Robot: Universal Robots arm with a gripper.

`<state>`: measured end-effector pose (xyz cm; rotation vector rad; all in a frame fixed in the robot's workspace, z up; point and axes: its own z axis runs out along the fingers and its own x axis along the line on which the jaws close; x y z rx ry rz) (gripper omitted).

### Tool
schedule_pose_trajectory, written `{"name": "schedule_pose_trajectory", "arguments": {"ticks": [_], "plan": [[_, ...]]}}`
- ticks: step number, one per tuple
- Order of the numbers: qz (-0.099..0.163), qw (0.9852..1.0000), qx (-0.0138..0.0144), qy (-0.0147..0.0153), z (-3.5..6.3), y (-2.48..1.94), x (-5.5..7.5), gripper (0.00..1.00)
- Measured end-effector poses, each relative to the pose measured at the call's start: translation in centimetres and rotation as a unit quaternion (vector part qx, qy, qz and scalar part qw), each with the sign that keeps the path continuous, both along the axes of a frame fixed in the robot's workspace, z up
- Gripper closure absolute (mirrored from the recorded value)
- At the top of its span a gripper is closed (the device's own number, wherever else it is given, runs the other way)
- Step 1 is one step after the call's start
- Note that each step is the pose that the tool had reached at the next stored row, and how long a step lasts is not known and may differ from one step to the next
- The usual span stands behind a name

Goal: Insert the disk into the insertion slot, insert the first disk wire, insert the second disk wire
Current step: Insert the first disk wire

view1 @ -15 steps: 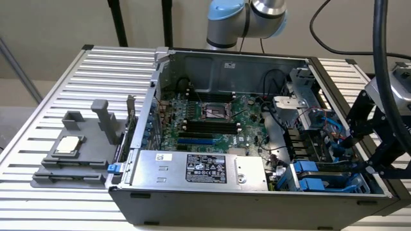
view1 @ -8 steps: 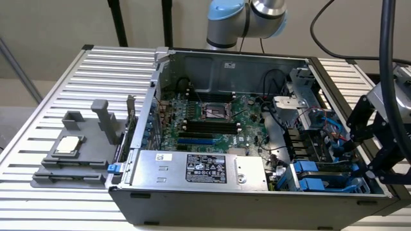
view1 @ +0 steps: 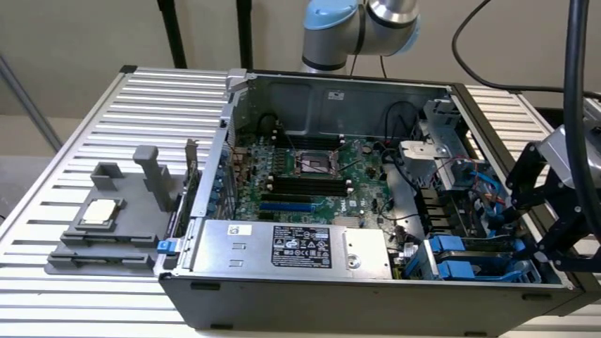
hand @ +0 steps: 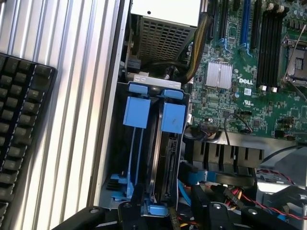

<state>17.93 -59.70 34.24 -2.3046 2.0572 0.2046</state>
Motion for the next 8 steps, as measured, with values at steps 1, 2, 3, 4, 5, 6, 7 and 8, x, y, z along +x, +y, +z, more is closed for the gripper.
{"name": "schedule_pose_trajectory", "arguments": {"ticks": [1,2,3,4,5,6,7,8], "plan": [[0.001,1.0000,0.0011,0.0000,-0.06,0.00,0.02,0.49],[0.002,1.0000,0.0021,0.0000,-0.07,0.00,0.03,0.49],[0.003,1.0000,0.0028,0.0000,-0.06,0.01,0.04,0.49],[0.003,1.0000,0.0033,0.0000,-0.07,0.01,0.05,0.49],[0.004,1.0000,0.0039,0.0000,-0.08,0.01,0.06,0.51],[0.004,1.0000,0.0041,0.0000,-0.08,0.01,0.06,0.58],[0.005,1.0000,0.0043,0.0000,-0.08,0.01,0.07,0.58],[0.005,1.0000,0.0044,0.0000,-0.07,0.01,0.09,0.58]]}}
